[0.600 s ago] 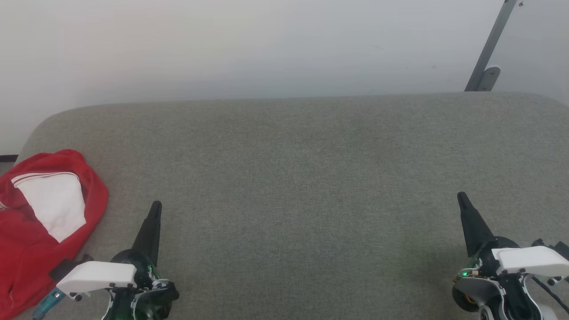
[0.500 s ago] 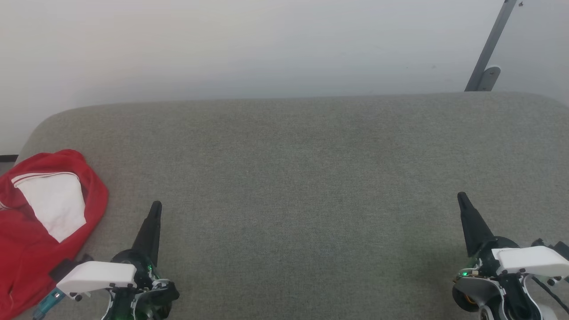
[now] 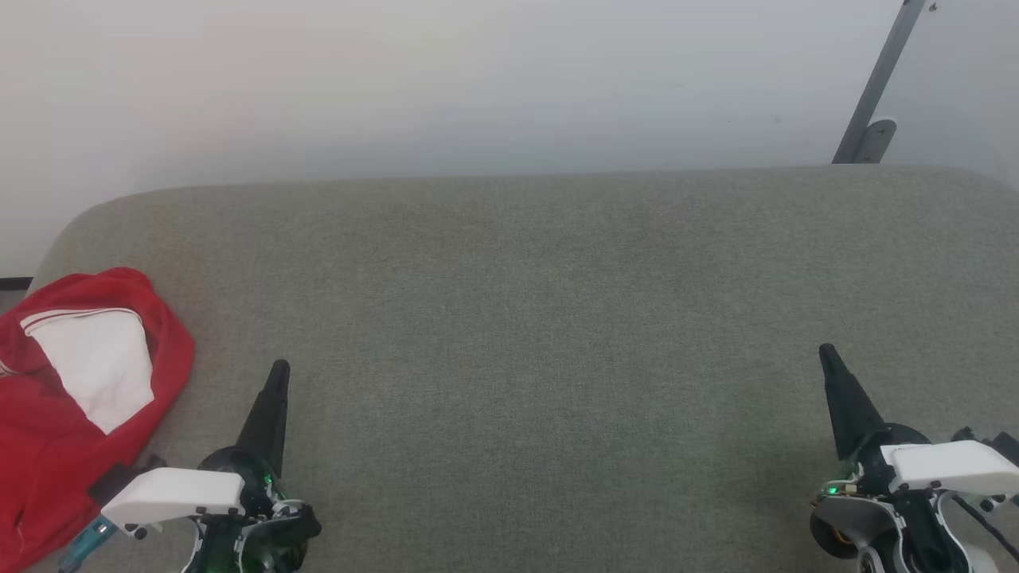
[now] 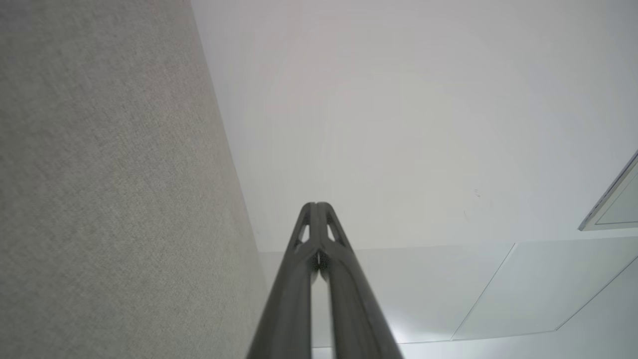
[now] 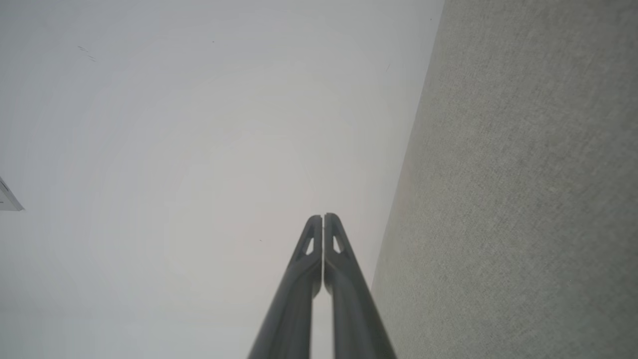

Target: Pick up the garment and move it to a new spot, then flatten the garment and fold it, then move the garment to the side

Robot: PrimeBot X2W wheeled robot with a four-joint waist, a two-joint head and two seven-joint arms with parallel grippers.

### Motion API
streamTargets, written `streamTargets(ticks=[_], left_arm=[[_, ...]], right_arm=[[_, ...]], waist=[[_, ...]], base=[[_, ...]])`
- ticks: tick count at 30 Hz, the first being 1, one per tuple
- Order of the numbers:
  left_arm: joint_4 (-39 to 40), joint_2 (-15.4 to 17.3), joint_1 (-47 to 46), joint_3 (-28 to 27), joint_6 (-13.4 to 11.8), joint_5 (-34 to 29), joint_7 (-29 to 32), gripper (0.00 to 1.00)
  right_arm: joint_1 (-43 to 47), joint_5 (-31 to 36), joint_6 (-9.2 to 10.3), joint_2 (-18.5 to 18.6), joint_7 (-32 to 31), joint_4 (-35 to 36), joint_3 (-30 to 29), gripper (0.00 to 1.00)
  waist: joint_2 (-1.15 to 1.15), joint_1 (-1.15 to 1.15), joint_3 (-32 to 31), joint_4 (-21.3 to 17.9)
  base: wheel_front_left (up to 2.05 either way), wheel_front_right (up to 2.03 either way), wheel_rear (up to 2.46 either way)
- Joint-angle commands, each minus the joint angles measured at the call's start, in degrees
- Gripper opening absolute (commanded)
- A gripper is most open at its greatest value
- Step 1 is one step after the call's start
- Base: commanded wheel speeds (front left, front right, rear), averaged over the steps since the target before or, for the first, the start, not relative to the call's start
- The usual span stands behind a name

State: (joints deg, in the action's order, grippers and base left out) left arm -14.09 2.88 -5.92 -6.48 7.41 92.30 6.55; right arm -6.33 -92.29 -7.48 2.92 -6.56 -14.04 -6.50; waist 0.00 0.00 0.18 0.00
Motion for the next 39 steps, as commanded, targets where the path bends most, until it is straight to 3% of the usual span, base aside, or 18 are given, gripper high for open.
streamTargets(ticks=[1, 39], left_arm=[[0.06, -0.16, -0.69, 0.01, 0.16, 0.23, 0.12, 0.00], [0.06, -0.16, -0.69, 0.01, 0.16, 0.23, 0.12, 0.00]], right_arm=[[0.31, -0.25, -0.02, -0.19, -0.12, 0.11, -0.06, 0.00], [0.31, -0.25, -0.02, -0.19, -0.11, 0.11, -0.06, 0.00]], waist=[[0.00, 0.00, 0.00, 0.00], [0.00, 0.00, 0.00, 0.00]], base=[[0.00, 0.00, 0.00], [0.00, 0.00, 0.00]])
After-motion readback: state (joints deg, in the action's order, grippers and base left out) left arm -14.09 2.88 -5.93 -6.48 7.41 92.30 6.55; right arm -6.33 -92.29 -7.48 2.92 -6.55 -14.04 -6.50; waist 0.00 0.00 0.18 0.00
